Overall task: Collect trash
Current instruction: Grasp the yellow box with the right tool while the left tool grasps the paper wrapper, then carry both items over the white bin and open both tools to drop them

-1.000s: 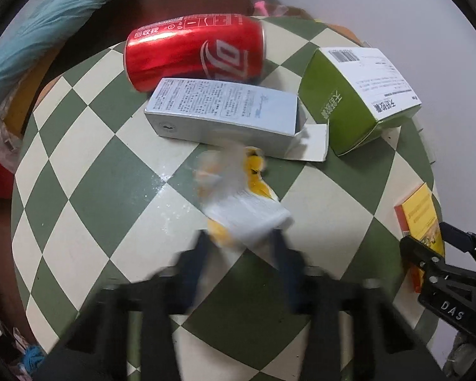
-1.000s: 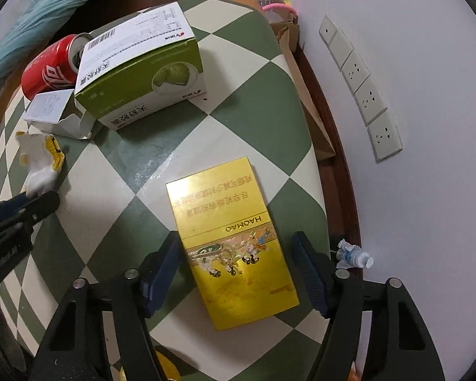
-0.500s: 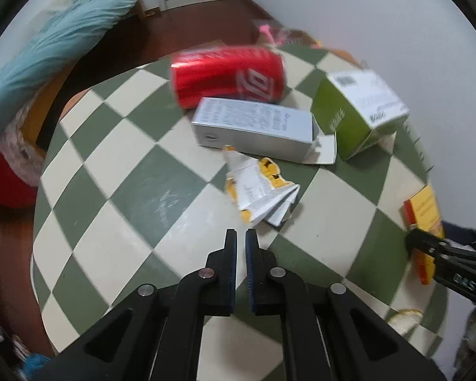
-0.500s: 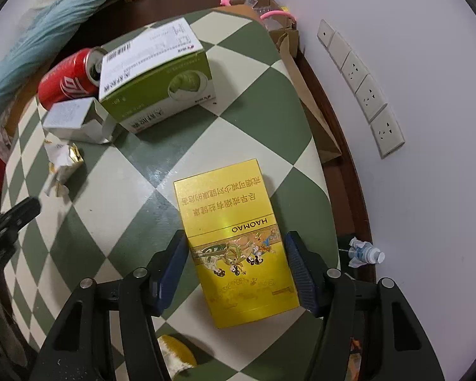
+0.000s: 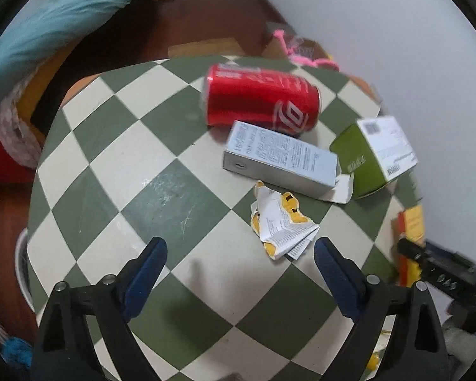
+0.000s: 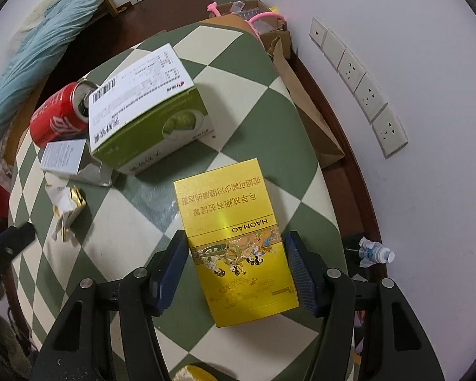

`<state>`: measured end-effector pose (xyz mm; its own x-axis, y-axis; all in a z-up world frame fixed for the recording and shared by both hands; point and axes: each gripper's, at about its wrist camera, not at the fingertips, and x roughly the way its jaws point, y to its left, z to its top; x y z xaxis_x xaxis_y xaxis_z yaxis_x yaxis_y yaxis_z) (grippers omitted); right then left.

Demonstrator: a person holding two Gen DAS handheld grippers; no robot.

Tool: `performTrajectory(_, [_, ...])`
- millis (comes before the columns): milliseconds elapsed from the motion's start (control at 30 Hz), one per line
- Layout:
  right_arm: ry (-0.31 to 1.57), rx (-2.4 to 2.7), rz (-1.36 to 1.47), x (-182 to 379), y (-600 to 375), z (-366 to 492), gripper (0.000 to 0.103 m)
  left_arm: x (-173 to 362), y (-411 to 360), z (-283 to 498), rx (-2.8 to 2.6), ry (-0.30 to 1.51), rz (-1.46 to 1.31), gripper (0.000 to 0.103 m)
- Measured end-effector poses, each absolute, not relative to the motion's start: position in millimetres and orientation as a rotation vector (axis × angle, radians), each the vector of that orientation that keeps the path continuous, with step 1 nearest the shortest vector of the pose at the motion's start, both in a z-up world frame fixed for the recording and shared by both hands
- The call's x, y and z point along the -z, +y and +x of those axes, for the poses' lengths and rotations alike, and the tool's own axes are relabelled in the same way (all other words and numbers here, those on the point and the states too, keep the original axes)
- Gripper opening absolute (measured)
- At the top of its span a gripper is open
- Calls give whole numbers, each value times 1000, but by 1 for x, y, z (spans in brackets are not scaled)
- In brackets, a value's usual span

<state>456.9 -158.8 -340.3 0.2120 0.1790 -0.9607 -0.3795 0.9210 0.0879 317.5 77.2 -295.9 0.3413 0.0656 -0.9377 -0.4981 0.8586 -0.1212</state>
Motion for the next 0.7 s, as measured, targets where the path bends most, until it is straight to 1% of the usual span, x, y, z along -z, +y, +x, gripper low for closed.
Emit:
performTrajectory(133, [1305, -379, -179, 343, -158, 463, 64, 307, 57, 334, -374, 1216, -289, 94])
performTrajectory(167, [1306, -377, -182, 344, -158, 463, 64, 310, 51, 337, -374, 1214, -255, 91])
performTrajectory(200, [1307, -375, -186, 345, -159, 464, 64, 312, 49, 339, -373, 1212, -227, 83])
performTrajectory(267, [1309, -372, -190, 347, -159, 464, 64, 318, 40, 343, -382, 1222, -147, 27])
performTrajectory(367, [1307, -372, -194, 348, -161, 463, 64, 320, 34, 344, -401, 1206, -81, 25])
performTrajectory(467, [1299, -381, -199, 346, -162, 460, 64, 315, 37, 339, -414, 1185, -76, 23])
performTrajectory(700, [1244, -425, -170, 320, -163, 438, 64, 280, 51, 316, -462, 1098, -111, 22])
